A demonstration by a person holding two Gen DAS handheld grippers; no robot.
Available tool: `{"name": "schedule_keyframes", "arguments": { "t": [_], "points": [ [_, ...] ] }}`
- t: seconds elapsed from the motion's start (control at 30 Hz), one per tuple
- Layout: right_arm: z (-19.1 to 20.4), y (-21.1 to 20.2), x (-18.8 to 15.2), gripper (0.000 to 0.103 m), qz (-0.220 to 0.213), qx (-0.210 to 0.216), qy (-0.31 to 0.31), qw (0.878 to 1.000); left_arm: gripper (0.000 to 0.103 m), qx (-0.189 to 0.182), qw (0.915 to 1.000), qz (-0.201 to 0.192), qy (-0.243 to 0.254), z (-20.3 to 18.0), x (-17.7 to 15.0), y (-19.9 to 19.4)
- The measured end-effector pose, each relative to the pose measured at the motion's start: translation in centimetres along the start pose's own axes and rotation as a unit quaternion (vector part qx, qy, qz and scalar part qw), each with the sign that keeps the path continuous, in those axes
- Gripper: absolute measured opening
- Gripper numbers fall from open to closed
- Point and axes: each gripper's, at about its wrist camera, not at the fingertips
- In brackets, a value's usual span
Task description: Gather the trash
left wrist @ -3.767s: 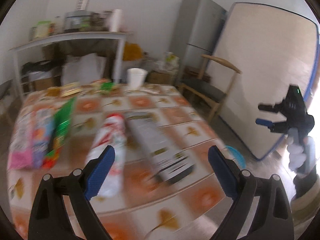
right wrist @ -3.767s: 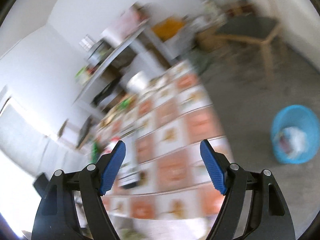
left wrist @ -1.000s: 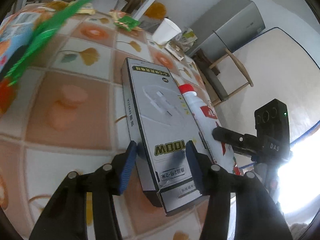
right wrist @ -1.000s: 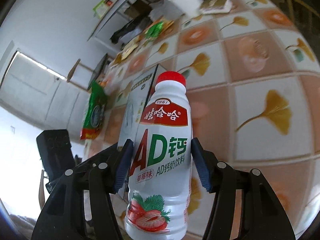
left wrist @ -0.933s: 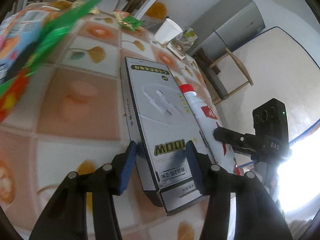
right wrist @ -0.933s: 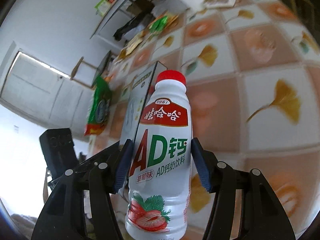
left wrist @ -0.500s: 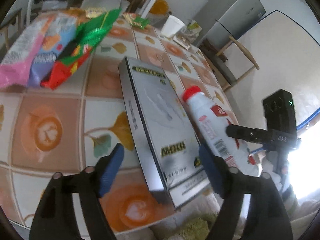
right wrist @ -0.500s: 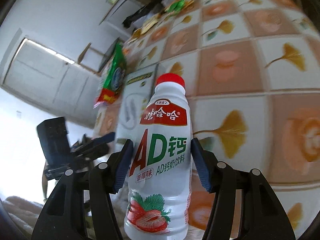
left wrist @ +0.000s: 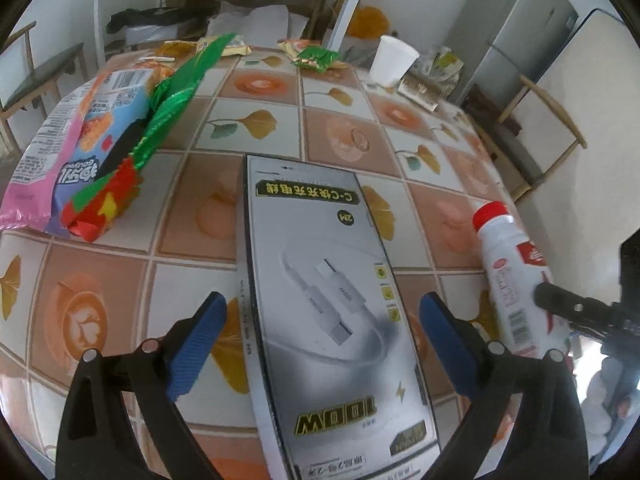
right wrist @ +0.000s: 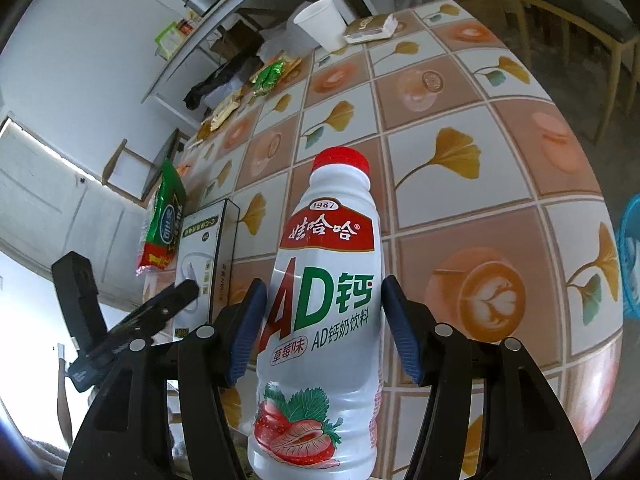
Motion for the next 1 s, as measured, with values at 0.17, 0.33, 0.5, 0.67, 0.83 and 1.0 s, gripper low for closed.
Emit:
{"name": "schedule_keyframes", "arguments": {
  "t": [0.17, 0.33, 0.5, 0.67, 0.83, 1.0],
  "points": [
    [-1.0, -1.6, -0.5, 0.056, -0.004, 0.010, 0.007, 1.000, 0.095, 0.020, 0.9998, 0.005, 0.005, -0.6, -0.2, 0.7],
    [-1.7, -2.7, -0.9, 0.057, -0.005, 0.011, 0.006, 1.000, 0.095, 0.046, 0.9985, 0.000, 0.030, -1.6, -0.4, 1.1],
    [-0.8, -2.7, -0.9, 0.057, -0.002, -0.005, -0.013, 1.000, 0.095, 0.046, 0.9963, -0.003, 0.073, -2.5, -0.9, 1.3],
    [0.1, -2.6, -1.1, 0.057, 0.008, -0.021, -0.025, 0.999, 0.094, 0.011, 0.9959, -0.001, 0.090, -2.3, -1.3, 0.8],
    [0.2, -3.0, -1.3, 0.058, 0.018, -0.038, -0.026, 0.999, 0.094, 0.001, 0.9924, 0.002, 0.123, -2.9, -2.7, 0.1],
    [0.2, -2.9, -1.0, 0.064, 0.020, -0.048, -0.014, 0.999, 0.094, 0.001, 0.9931, 0.001, 0.117, -2.9, -2.8, 0.0]
  ]
}}
Point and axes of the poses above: each gripper's, at about its wrist camera, not at the fingertips, and y roughly the way its jaws point, z to its left, x to its top, and after that the axes turned 5 degrees about x, right-handed
